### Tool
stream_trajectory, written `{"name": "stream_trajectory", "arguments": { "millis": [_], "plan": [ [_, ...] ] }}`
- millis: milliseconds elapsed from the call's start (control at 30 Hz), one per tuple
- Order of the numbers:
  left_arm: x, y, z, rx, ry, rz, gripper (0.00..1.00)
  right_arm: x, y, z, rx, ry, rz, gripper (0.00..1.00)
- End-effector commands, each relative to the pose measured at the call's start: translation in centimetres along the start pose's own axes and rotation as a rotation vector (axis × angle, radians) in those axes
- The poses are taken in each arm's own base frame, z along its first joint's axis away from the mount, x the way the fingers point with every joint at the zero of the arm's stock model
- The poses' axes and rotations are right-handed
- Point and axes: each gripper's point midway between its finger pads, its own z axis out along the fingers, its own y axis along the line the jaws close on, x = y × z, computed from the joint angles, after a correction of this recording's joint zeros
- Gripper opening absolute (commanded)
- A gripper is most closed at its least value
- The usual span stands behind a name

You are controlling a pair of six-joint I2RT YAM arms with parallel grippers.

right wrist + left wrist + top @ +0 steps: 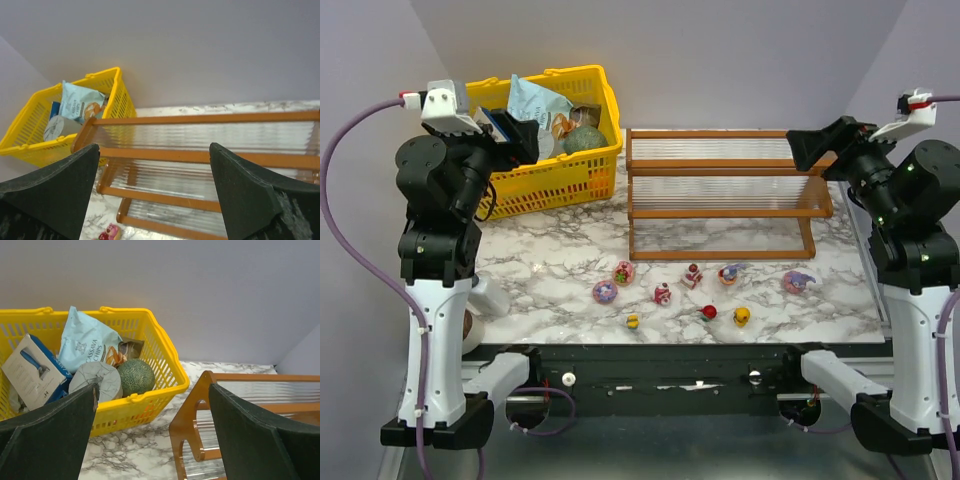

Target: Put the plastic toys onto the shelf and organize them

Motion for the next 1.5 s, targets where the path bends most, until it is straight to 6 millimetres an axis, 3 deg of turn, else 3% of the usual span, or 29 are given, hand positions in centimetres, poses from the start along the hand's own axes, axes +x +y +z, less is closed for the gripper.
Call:
{"name": "stream_trajectory", "arguments": {
  "millis": [0,100,133,267,300,433,567,733,867,933,1100,1233,1467],
  "plan": [
    [2.9,0.2,-0.3,0.018,0.056,-0.011,0.99,4.7,-3.1,-1.1,0.162,0.12,0.104,0.98],
    [4.9,0.2,-0.5,0.046,0.079,-0.008,0.99,8.2,-4.7,-2.3,0.256,0.22,0.15,0.98],
    [5.7,-0.7,-0.6,0.105,0.097,-0.01,0.99,9.0,-5.1,-2.8,0.279,0.242,0.157,0.98],
    [8.7,-2.4,-0.6,0.218,0.153,-0.051,0.99,13.4,-7.6,-6.2,0.443,0.354,0.191,0.97],
    [9.9,-2.5,-0.3,0.234,0.175,-0.065,0.99,13.4,-8.1,-7.3,0.486,0.344,0.191,0.97],
    [12.6,-3.6,0.0,0.282,0.237,-0.103,0.99,16.2,-9.3,-10.7,0.593,0.394,0.233,0.96],
    [14.8,-4.1,0.2,0.303,0.289,-0.116,0.99,20.2,-10.4,-13.9,0.717,0.462,0.325,0.94],
    [17.4,-4.6,0.2,0.312,0.338,-0.136,0.99,25.2,-11.8,-16.2,0.844,0.539,0.412,0.91],
    [18.7,-4.7,0.3,0.299,0.365,-0.148,0.99,27.7,-12.9,-16.2,0.946,0.507,0.522,0.91],
    [19.3,-4.7,0.3,0.289,0.379,-0.152,0.99,28.3,-13.4,-15.9,0.98,0.483,0.556,0.85],
    [20.7,-3.4,1.0,0.171,0.425,-0.178,0.99,28.2,-14.4,-13.7,0.99,0.325,0.66,0.74],
    [21.4,-2.9,1.1,0.129,0.464,-0.195,0.99,28.8,-15.2,-13.1,1.054,0.334,0.68,0.64],
    [21.6,-2.1,1.7,0.06,0.481,-0.204,0.99,29.5,-17.5,-12.0,1.096,0.358,0.752,0.7]
  ]
}}
